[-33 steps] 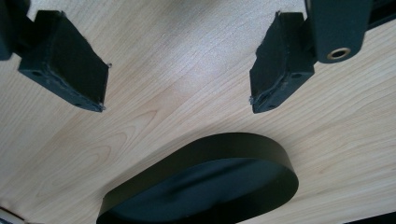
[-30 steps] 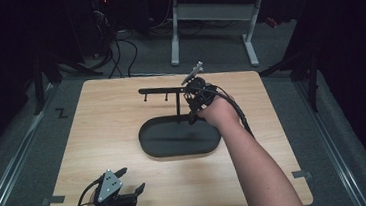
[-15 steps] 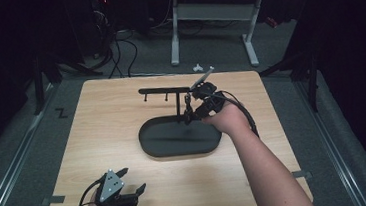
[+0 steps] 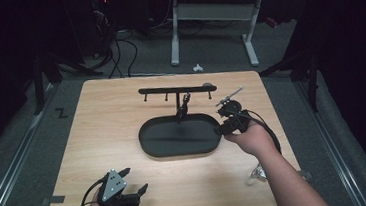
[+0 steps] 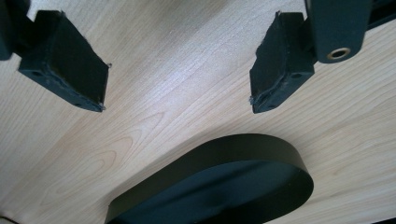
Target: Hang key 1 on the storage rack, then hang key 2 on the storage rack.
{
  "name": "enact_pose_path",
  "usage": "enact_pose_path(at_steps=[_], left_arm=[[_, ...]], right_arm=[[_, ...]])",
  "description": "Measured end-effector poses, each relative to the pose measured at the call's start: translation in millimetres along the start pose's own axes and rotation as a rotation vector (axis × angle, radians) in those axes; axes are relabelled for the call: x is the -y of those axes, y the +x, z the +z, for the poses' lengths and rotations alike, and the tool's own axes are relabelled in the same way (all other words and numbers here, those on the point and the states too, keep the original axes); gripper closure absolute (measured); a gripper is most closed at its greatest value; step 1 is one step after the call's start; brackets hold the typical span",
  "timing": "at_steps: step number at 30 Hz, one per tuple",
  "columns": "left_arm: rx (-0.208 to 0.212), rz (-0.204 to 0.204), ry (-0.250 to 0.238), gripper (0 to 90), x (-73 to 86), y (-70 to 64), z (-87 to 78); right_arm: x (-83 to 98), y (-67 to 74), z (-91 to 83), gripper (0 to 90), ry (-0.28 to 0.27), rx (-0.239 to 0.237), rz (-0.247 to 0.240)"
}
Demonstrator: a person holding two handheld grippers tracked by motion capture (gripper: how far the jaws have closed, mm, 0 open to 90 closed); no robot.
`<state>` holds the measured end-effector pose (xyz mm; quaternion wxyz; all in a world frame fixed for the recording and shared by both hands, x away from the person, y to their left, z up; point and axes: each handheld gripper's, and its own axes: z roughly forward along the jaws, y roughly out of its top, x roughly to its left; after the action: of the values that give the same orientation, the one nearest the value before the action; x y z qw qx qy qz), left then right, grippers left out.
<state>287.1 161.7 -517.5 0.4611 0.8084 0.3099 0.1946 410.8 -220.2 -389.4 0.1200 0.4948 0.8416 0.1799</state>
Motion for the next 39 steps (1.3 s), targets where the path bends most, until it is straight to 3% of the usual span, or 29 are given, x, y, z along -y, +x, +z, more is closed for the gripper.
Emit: enact_pose_path(at_steps=[13,26,39], left_arm=[[-0.001,0.006,0.020,20.1,1.2,-2.7,2.6],[0.004,0.007,0.022,20.1,1.1,-1.9,3.9],[0.016,0.012,0.032,20.2,-0.3,-2.7,7.3]], right_arm=[[54.7,-32.9,-0.7,46.6,0.011,0.026,0.059],[106.2,-57.0,18.8,45.4,0.113,0.028,0.102],[125.5,-82.4,26.3,55.2,0.165,0.048,0.173]])
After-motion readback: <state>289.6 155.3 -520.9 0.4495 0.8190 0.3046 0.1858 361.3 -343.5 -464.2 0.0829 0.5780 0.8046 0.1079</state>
